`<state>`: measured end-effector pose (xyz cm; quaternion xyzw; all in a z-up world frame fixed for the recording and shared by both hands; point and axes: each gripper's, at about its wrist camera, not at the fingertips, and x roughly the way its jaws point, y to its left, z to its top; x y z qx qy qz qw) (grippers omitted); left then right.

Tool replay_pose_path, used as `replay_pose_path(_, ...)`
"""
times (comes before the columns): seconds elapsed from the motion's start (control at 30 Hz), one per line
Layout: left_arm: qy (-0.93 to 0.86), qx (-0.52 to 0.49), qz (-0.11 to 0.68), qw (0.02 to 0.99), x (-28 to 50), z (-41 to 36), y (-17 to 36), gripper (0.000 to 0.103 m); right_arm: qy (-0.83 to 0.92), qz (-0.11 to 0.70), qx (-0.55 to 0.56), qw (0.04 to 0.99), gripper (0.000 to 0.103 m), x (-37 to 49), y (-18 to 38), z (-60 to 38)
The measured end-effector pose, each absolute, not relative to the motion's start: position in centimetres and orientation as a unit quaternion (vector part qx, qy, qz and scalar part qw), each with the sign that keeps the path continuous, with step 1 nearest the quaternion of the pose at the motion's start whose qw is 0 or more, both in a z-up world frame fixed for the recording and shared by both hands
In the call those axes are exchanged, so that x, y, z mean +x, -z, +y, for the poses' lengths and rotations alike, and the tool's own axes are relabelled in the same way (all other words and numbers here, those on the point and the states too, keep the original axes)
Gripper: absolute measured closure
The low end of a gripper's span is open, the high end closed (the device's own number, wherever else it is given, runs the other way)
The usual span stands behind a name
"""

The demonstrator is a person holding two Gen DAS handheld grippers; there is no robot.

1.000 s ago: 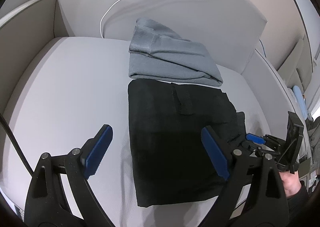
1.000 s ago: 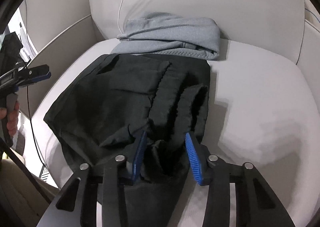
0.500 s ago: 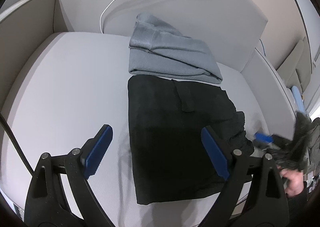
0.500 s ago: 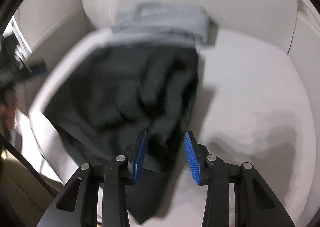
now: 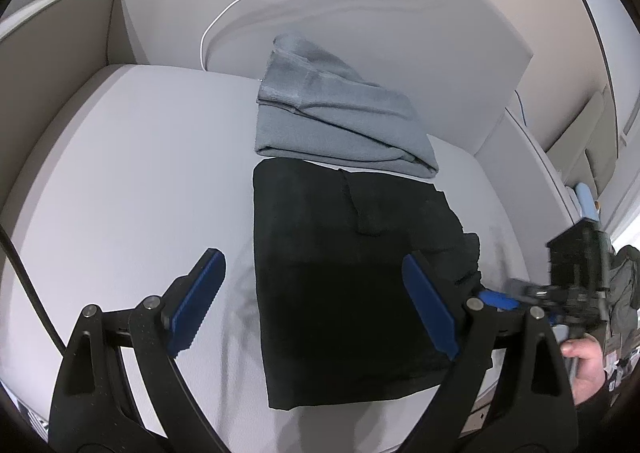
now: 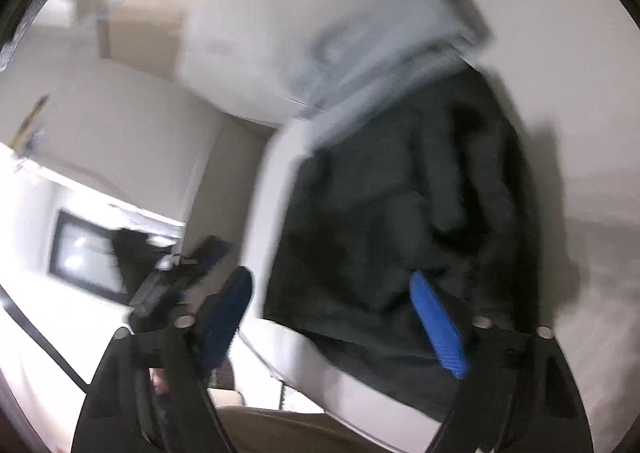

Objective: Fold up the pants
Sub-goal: 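Grasp the folded pants edge with the right tool and lift it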

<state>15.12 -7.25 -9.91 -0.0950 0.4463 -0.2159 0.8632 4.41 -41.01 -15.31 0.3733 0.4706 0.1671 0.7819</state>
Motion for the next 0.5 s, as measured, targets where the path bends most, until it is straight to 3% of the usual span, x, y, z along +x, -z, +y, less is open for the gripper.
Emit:
replay_pose_path(0.17, 0.219, -0.094, 0.444, 0.864, 15.0, -7.4, 9.6, 0.014, -0.137, 0.489, 0.366, 0.779, 0.028, 6.9, 17.2, -41.5)
replay_pose_path(0.2, 0.218, -0.094, 0.444, 0.864, 14.9, -7.4, 9.6, 0.014, -0.133, 0.486, 0.370, 0.780, 0.033, 7.4, 17.4, -41.4)
replay_pose_path(0.23, 0.218, -0.094, 0.445, 0.864, 14.9, -7.4, 9.7, 0.014, -0.134, 0.483, 0.372, 0.782, 0.044, 7.7, 17.5, -41.5)
replay_pose_path(0.27, 0.217, -0.094, 0.446, 0.863, 14.9, -7.4, 9.7, 0.014, -0.133, 0.479, 0.369, 0.785, 0.082, 7.9, 17.7, -41.7)
replay_pose_path(0.3, 0.217, -0.094, 0.446, 0.863, 14.9, -7.3, 9.7, 0.014, -0.128, 0.480, 0.362, 0.789, 0.101, 8.1, 18.0, -41.7)
replay_pose_path(0.5, 0.219, -0.108, 0.446, 0.861, 14.9, -6.9, 9.5, 0.014, -0.088, 0.483, 0.397, 0.776, 0.100, 7.4, 19.8, -44.0)
